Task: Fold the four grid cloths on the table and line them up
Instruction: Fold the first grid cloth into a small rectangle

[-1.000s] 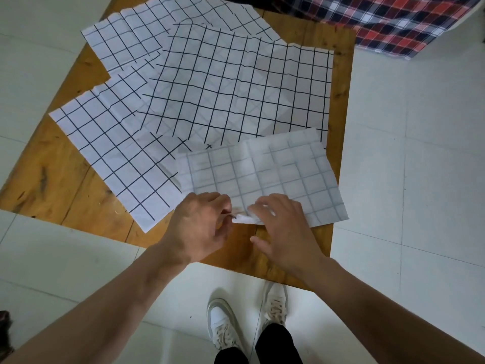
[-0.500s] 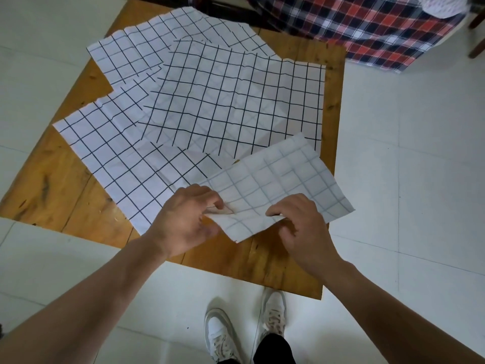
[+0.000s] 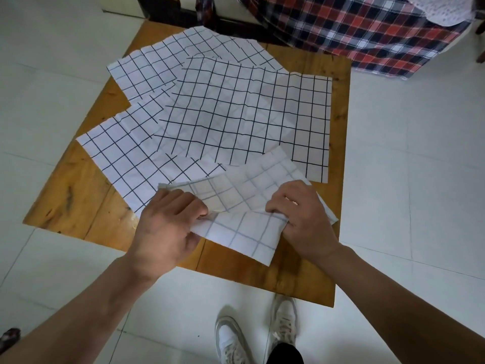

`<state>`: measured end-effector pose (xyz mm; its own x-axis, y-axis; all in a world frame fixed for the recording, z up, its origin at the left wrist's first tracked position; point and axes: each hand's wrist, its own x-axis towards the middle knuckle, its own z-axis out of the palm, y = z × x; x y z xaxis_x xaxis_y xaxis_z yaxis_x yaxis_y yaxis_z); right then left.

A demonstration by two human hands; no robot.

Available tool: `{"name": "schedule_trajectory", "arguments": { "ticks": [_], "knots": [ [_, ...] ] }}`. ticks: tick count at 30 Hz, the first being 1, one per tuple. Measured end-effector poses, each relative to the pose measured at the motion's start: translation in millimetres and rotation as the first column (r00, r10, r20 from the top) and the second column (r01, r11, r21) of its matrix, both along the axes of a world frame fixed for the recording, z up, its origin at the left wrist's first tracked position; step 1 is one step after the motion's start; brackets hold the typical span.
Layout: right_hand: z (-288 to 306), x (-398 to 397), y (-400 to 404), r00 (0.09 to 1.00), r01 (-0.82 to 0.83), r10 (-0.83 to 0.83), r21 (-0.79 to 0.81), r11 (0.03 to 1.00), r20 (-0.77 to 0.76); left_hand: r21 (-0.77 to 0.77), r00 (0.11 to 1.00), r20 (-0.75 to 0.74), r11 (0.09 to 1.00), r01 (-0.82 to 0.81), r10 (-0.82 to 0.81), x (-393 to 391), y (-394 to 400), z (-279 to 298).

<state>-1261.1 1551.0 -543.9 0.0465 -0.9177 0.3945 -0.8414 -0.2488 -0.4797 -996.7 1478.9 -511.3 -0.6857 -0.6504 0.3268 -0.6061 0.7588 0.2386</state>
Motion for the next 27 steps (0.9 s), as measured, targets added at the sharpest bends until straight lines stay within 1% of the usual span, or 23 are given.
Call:
{"name": "schedule_trajectory", "arguments": {
  "ticks": [3,6,9,11,13,17,21,25,27],
  "knots": [
    [5.7,-3.4,4.9,0.999,0.024,-0.022,-0.051,0.998,0.041,-0.015,0.998,-0.014,0.998,0.059,-0.06,2.6,14.6,6.2],
    [4.3,-14.0,25.5,0.996,0.002,0.0,-0.016,1.0,0.095,0.041,0.993,-0.007,0.992,0.118,-0.118,-2.2,34.0,-1.9],
    [-3.9,-28.7,51.7,0.996,0.011,-0.017,0.065,0.998,0.089,0.113,0.994,0.054,0.99,0.086,-0.092,-6.9,42.0,-21.5],
    [-13.3,-39.3,66.4,0.997,0.051,-0.061,0.167,0.985,0.056,0.16,0.994,0.092,0.986,0.041,-0.056,-9.3,38.8,-36.6],
    [-26.2,-50.7,77.7,0.995,0.074,-0.088,0.25,0.966,0.044,0.212,0.994,0.094,0.977,0.036,-0.057,-14.8,37.6,-45.8],
    [-51.0,-67.5,90.2,0.996,0.045,-0.069,0.36,0.932,0.054,0.275,0.992,0.03,0.955,0.113,-0.126,-34.2,49.1,-42.6],
    [-61.4,-72.2,92.3,0.984,0.07,-0.137,0.462,0.884,0.112,0.384,0.987,-0.067,0.909,0.163,-0.148,-36.2,58.2,-44.7],
    [-65.9,-73.1,86.6,0.977,0.034,-0.128,0.463,0.886,0.172,0.469,0.978,-0.128,0.859,0.204,-0.163,-23.1,57.5,-54.1],
    [-66.1,-72.1,84.3,0.959,0.04,-0.164,0.464,0.885,0.23,0.482,0.975,-0.161,0.849,0.215,-0.156,-19.0,57.5,-54.3]
  ]
}}
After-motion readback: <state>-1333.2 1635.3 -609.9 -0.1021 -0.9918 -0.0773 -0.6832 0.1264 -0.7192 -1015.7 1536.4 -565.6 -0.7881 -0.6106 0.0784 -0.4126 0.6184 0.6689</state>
